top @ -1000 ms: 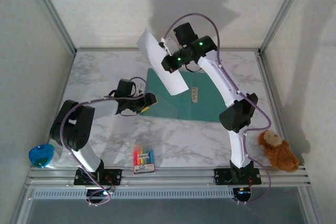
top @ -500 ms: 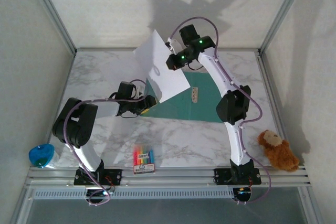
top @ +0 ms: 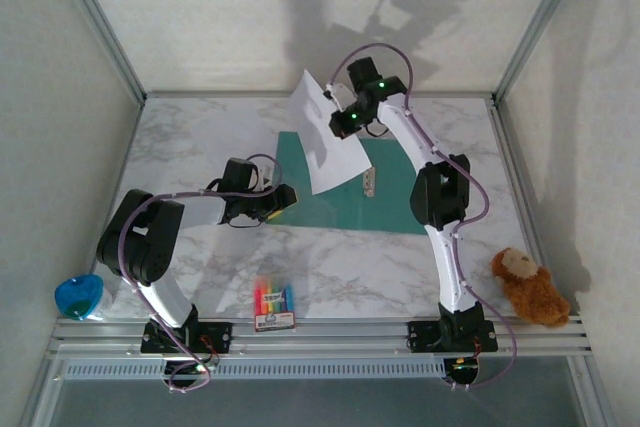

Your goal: Put the files into the folder

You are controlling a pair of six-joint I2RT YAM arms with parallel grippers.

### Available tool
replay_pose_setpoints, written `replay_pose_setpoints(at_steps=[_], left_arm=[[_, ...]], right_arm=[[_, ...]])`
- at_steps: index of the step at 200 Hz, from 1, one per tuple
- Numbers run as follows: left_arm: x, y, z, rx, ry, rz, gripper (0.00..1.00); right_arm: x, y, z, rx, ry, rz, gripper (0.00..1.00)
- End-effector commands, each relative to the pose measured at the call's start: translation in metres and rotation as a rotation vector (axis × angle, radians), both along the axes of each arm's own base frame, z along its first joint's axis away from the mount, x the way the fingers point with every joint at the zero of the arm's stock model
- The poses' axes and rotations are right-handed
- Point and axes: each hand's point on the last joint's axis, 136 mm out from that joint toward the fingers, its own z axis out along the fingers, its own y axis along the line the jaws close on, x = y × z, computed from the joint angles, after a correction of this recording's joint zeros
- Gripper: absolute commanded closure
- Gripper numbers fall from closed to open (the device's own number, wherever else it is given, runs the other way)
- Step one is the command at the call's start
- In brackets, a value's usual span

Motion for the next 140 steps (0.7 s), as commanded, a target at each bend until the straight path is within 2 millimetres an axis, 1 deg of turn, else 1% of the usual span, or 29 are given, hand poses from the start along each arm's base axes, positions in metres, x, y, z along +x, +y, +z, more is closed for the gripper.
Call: replay_pose_setpoints(at_steps=[1,20,33,57,85,111,140], left_arm=[[-0.028,0.012,-0.026,0.066,0.117,0.001,0.32],[-0.030,0.011,-0.028,0.064,0.123,-0.003,0.33],[-0.031,0.012,-0.028,0.065,0.126,-0.003,0.33],[-0.033,0.012,-0.030,0.065,0.133,0.000,0.33],[-0.035,0.012,-0.030,0.062,0.133,-0.002,0.33],[-0.035,0.013,-0.030,0.066,0.134,-0.004,0.33],[-0.035,0.012,-0.030,0.063,0.136,-0.006,0.33]], right_arm=[[0.001,-0.010,0.015,0.018,-0.057,0.044,1.00],[-0.003,-0.010,0.021,0.081,-0.042,0.082,1.00],[-0.009,-0.008,0.020,0.106,-0.044,0.128,1.00],[-0.009,-0.014,0.023,0.140,-0.072,0.149,1.00],[-0.009,-0.022,0.035,0.195,-0.096,0.170,1.00],[-0.014,-0.024,0.044,0.222,-0.120,0.207,1.00],[-0.024,-0.023,0.043,0.239,-0.112,0.254,1.00]])
